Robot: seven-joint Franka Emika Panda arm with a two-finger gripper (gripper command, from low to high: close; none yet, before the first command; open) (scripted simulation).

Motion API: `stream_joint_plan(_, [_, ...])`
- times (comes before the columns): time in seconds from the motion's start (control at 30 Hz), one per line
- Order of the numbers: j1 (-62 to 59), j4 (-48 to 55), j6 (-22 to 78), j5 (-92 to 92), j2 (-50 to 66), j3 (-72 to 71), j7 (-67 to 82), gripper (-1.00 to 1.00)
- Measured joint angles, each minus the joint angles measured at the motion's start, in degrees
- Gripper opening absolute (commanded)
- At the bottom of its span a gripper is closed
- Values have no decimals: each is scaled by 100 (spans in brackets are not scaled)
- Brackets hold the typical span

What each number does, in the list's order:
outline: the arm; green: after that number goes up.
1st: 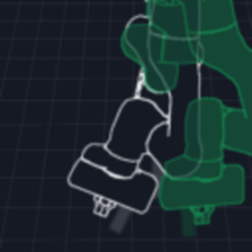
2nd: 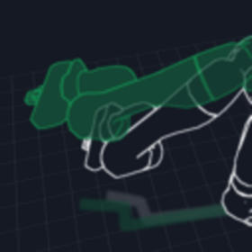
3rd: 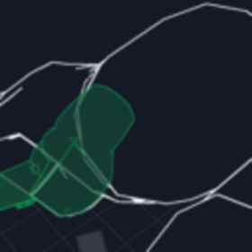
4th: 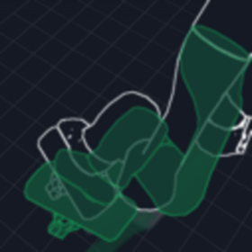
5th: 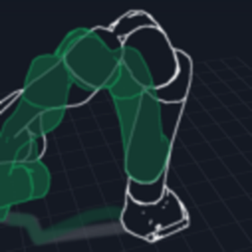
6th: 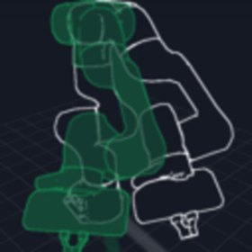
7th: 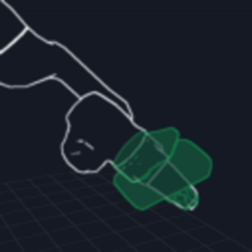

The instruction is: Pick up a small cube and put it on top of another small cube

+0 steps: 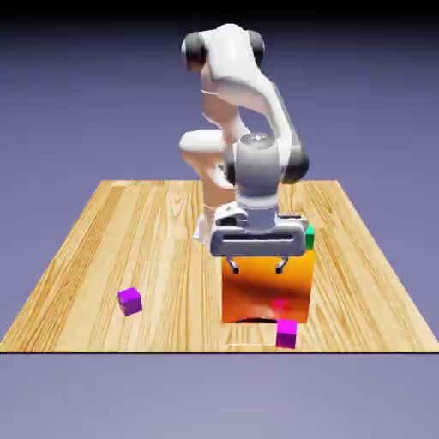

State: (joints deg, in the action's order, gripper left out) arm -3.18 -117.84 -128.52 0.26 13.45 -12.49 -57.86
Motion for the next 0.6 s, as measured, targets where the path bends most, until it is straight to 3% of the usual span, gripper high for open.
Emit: stream_joint_plan(0.6, [-313,3499,3687,21,3738,-1012,-1249,0])
